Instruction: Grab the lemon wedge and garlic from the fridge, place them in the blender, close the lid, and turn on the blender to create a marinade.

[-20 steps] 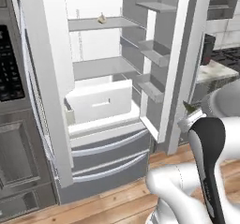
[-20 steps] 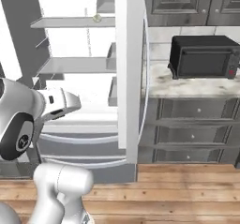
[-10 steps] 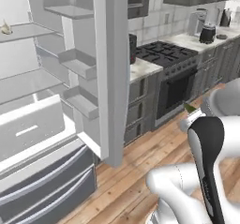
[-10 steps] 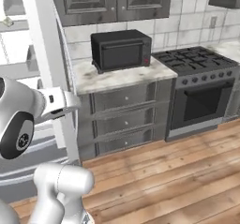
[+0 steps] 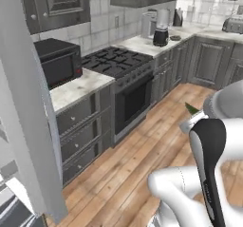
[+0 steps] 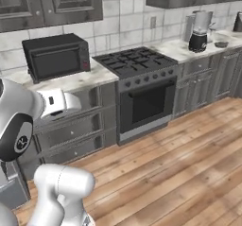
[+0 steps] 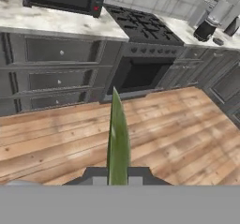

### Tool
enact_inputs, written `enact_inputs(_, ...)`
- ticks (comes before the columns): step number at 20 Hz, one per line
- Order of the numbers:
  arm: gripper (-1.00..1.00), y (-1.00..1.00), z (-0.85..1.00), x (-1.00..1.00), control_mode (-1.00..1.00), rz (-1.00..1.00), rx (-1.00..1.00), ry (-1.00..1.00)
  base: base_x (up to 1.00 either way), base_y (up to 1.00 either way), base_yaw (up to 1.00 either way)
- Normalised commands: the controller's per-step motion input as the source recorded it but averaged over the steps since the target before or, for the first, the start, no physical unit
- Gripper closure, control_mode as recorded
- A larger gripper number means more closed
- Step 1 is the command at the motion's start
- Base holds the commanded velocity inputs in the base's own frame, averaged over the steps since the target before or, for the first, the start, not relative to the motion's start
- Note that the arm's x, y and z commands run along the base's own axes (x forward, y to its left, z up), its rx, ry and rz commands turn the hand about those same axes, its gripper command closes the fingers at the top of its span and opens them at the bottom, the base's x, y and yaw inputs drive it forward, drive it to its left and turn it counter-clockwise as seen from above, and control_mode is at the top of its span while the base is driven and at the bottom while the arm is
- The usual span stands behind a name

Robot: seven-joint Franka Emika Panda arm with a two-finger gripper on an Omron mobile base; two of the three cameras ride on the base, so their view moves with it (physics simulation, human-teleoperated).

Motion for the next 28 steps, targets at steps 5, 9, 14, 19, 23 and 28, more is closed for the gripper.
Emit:
enact_inputs(5, 1.0, 0.0, 0.0, 0.0, 1.0, 0.0, 0.0, 0.0, 1.0, -0.85, -0.08)
enact_inputs(9, 1.0, 0.0, 0.0, 0.0, 1.0, 0.0, 0.0, 0.0, 1.0, -0.86, 0.02)
enact_inputs(14, 1.0, 0.0, 0.0, 0.0, 1.0, 0.0, 0.0, 0.0, 1.0, -0.89, 0.16)
enact_inputs(19, 1.0, 0.0, 0.0, 0.0, 1.0, 0.0, 0.0, 0.0, 1.0, -0.85, 0.22)
enact_inputs(23, 1.0, 0.0, 0.0, 0.0, 1.0, 0.0, 0.0, 0.0, 1.0, -0.84, 0.28)
enact_inputs(28, 1.0, 0.0, 0.0, 0.0, 1.0, 0.0, 0.0, 0.0, 1.0, -0.84, 0.3)
